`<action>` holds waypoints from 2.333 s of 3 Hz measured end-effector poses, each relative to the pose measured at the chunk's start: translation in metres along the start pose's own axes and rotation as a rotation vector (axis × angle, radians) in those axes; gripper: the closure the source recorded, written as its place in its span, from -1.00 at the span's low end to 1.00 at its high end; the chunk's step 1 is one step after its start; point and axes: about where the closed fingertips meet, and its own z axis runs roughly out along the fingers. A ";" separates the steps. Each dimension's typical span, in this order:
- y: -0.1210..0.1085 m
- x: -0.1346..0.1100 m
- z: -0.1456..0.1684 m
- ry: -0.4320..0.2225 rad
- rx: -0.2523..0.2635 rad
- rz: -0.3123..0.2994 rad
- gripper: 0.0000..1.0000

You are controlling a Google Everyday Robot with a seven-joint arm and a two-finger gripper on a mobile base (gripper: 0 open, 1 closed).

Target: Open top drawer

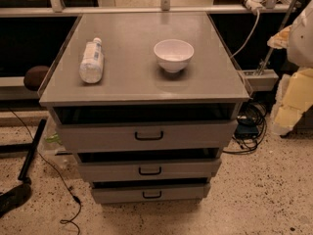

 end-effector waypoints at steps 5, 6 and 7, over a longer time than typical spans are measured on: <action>0.085 -0.083 0.104 -0.315 -0.077 0.459 -1.00; 0.091 -0.098 0.122 -0.358 -0.091 0.568 -1.00; 0.091 -0.098 0.122 -0.358 -0.091 0.568 -1.00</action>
Offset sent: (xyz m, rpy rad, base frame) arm -0.0183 0.0305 -0.0389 0.1542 -0.0150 -0.1299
